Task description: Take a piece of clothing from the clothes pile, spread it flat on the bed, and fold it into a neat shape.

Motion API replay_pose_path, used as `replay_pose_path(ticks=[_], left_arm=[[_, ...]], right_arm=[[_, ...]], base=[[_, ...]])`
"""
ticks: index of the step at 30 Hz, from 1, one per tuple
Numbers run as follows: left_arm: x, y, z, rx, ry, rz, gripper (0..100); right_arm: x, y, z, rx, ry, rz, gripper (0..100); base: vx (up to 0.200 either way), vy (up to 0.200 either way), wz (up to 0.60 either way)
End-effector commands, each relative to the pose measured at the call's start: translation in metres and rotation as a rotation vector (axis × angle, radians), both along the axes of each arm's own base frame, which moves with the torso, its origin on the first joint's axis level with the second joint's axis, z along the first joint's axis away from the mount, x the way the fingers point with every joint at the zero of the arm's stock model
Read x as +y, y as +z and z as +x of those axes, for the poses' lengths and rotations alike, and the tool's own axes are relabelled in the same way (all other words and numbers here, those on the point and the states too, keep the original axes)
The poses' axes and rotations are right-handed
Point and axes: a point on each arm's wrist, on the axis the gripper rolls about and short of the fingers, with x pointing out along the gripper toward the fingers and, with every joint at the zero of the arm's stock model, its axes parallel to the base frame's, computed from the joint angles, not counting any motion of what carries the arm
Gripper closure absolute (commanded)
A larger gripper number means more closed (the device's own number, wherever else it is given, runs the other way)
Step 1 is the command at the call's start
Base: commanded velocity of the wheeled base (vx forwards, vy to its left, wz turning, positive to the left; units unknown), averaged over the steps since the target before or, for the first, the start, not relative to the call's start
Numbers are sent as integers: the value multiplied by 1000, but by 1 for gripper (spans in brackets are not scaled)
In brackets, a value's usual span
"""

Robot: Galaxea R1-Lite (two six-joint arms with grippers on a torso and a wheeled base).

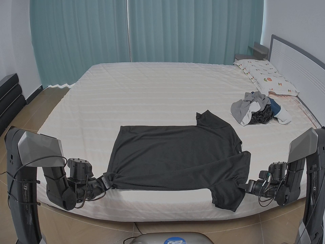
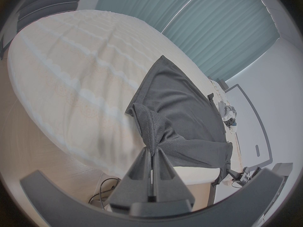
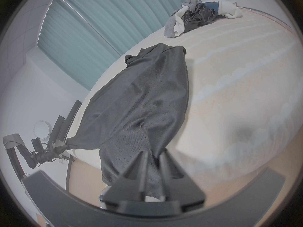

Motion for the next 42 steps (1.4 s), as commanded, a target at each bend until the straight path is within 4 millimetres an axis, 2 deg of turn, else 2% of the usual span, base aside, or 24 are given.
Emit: replay_pose_path(ticks=[1, 7, 14, 15, 16, 18, 21, 30, 33, 42], left_arm=[[1, 1, 0, -4, 1, -4, 100], [3, 2, 0, -4, 4, -5, 100], [9, 7, 2, -22, 19, -9, 100], [9, 7, 2, -22, 19, -9, 100], [11, 14, 2, -42, 30, -3, 100], [11, 18, 0, -49, 28, -2, 100], [11, 19, -3, -53, 15, 15, 100], [14, 17, -17, -37, -57, 113, 100], [15, 13, -25, -24, -93, 177, 100], [18, 6, -37, 9, -143, 286, 100]], right_arm=[[-2, 1, -3, 8, -10, -2, 100], [-6, 16, -13, 0, -36, -14, 100], [-26, 35, -22, -35, -99, -17, 100], [-26, 35, -22, -35, -99, -17, 100], [-28, 35, -33, -7, -108, -20, 100], [-33, 36, -40, -4, -109, -27, 100], [-39, 35, -45, -26, -88, -29, 100], [-35, 39, -54, -49, -36, -32, 100], [-33, 42, -65, -59, 29, -36, 100], [-34, 42, -68, -66, 51, -68, 100]], base=[[0, 0, 0], [0, 0, 0], [0, 0, 0], [0, 0, 0], [0, 0, 0], [0, 0, 0], [0, 0, 0], [0, 0, 0], [0, 0, 0], [0, 0, 0]])
